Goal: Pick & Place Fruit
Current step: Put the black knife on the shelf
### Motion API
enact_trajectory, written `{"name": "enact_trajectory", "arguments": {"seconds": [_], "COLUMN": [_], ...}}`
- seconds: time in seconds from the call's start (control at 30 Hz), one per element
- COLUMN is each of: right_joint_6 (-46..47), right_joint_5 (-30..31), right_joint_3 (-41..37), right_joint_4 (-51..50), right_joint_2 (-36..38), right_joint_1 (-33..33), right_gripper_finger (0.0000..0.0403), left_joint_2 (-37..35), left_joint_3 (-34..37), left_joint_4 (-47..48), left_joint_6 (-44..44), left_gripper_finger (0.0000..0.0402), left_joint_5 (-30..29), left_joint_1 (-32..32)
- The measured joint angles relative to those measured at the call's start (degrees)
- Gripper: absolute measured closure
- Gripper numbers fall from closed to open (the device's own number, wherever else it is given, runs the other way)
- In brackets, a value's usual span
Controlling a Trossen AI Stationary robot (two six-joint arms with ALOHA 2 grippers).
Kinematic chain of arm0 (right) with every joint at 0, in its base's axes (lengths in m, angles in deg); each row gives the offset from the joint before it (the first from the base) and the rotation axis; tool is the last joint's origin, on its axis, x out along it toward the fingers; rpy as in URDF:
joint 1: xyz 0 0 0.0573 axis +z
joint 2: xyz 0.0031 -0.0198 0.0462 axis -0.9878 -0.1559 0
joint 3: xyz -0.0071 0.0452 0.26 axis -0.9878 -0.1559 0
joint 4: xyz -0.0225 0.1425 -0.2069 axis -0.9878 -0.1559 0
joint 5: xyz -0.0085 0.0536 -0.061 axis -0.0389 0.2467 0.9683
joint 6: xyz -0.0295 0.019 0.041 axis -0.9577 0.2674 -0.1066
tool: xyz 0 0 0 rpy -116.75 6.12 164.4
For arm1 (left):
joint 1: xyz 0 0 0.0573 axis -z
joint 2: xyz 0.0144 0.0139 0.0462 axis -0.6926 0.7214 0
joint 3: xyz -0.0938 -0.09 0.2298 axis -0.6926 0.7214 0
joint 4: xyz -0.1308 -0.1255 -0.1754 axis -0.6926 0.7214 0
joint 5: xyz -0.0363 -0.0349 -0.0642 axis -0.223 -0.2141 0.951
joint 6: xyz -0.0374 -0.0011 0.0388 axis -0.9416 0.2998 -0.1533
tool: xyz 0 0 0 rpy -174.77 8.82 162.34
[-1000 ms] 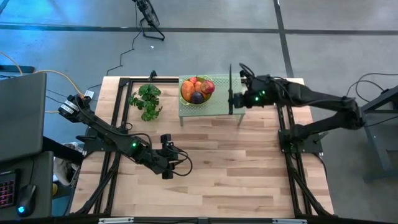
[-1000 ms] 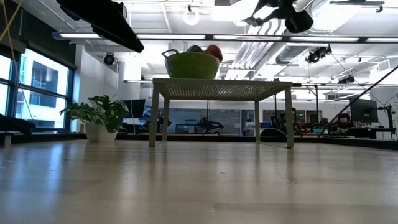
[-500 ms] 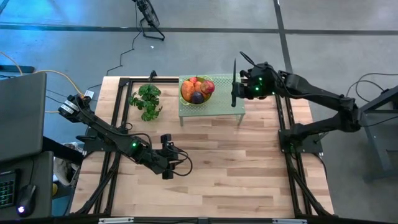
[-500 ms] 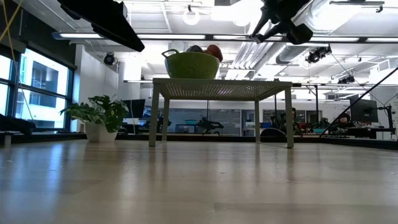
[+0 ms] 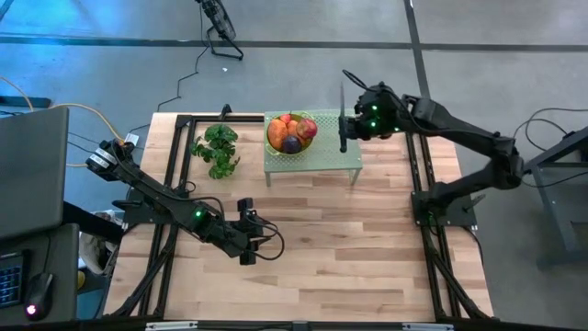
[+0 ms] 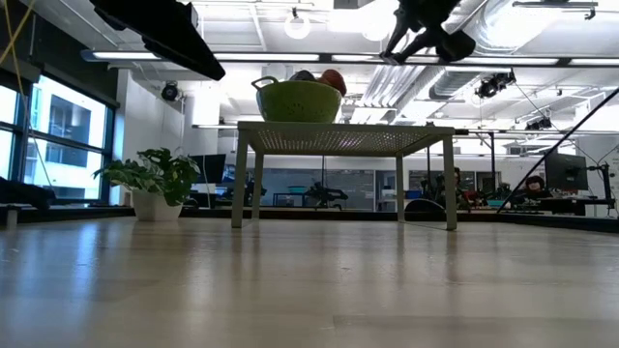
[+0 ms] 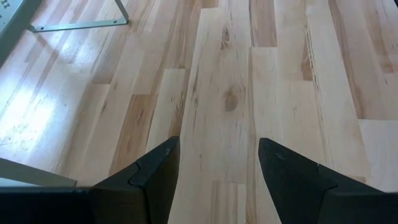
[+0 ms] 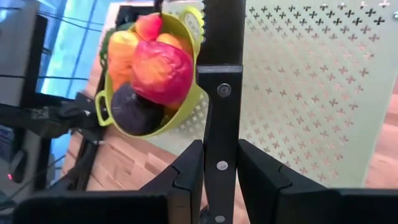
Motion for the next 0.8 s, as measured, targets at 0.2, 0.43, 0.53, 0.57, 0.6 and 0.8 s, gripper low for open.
{"name": "enact_trajectory", "arguments": {"seconds": [0.2, 0.43, 0.53, 0.57, 0.6, 0.8], "right_joint_6": [0.40, 3.22, 4.70, 5.01, 5.48, 7.18], "right_joint_5": [-0.95, -0.83, -1.93, -1.95, -2.01, -4.58], "right_joint_3": [0.11, 0.08, 0.07, 0.07, 0.07, 0.07], "right_joint_4": [-3.35, -8.29, -9.16, -9.49, -9.61, -9.61], "right_joint_2": [-2.79, -5.93, -7.16, -7.47, -7.71, -10.46], "right_joint_1": [0.00, 0.15, 0.28, 0.31, 0.31, -0.20], "right_gripper_finger": [0.0327, 0.0321, 0.0322, 0.0323, 0.0324, 0.0322], "left_joint_2": [0.00, 0.00, 0.00, 0.00, 0.00, 0.00], "left_joint_3": [0.00, 0.00, 0.00, 0.00, 0.00, 0.00], "left_joint_4": [0.02, 0.07, 0.07, 0.08, 0.07, 0.11], "left_joint_6": [-0.19, -0.19, -0.38, -0.61, -0.86, -1.23], "left_gripper_finger": [0.0190, 0.0190, 0.0190, 0.0190, 0.0190, 0.0190], "left_joint_5": [0.01, 0.01, 0.01, 0.01, 0.01, 0.01], "left_joint_1": [0.00, 0.01, 0.00, 0.02, 0.02, 0.02]}}
